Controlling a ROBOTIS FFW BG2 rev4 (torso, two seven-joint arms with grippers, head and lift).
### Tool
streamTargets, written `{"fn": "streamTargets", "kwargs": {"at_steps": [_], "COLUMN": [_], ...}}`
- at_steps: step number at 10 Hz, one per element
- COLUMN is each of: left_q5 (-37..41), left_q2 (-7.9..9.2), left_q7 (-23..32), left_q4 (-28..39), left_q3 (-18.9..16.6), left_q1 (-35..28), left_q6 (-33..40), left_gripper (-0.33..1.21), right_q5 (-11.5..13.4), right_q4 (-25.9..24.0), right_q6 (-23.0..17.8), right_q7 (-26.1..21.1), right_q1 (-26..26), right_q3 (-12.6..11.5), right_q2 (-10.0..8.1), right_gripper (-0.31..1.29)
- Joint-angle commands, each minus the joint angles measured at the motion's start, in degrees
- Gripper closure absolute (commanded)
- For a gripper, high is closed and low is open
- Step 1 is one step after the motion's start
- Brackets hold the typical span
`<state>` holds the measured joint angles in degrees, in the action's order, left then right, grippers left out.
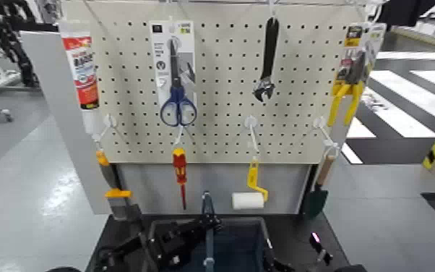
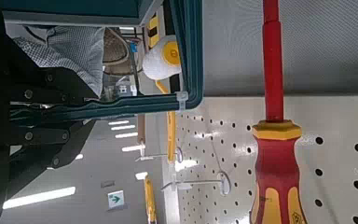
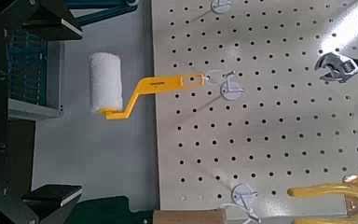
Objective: Place the crate on the table.
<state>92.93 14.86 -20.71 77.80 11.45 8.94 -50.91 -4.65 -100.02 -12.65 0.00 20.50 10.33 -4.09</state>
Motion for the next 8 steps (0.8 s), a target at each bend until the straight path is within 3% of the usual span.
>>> {"fn": "streamTargets", "kwargs": {"at_steps": [1,3,5,6,8], "left_q5": [0.0,0.0,0.0,0.0,-0.6], "left_q2": [-0.45,-0.62,-0.80,-0.80,-0.80], "left_q7": [-0.6,-1.0,-1.8,-1.9,-2.3], "left_q4": [-0.9,-1.0,-1.0,-0.9,0.0], "left_q3": [1.1,1.9,2.3,2.3,1.7], "left_q1": [-0.1,-0.7,-1.2,-1.6,-1.9], "left_q6": [0.7,1.3,2.2,2.9,3.1], "left_gripper": [1.18,1.18,1.06,0.97,0.57], "right_q5": [-0.2,-0.3,-0.4,-0.5,-0.5], "right_q4": [0.0,0.0,0.0,0.0,0.0], "right_q6": [0.0,0.0,0.0,0.1,0.1], "right_q7": [0.0,0.0,0.0,0.0,0.0], "right_q1": [0.1,0.1,0.1,0.2,0.2], "right_q3": [0.0,0.0,0.0,0.0,0.0], "right_q2": [-0.04,-0.04,-0.04,-0.04,0.05], "right_gripper": [0.14,0.14,0.14,0.14,0.14]}}
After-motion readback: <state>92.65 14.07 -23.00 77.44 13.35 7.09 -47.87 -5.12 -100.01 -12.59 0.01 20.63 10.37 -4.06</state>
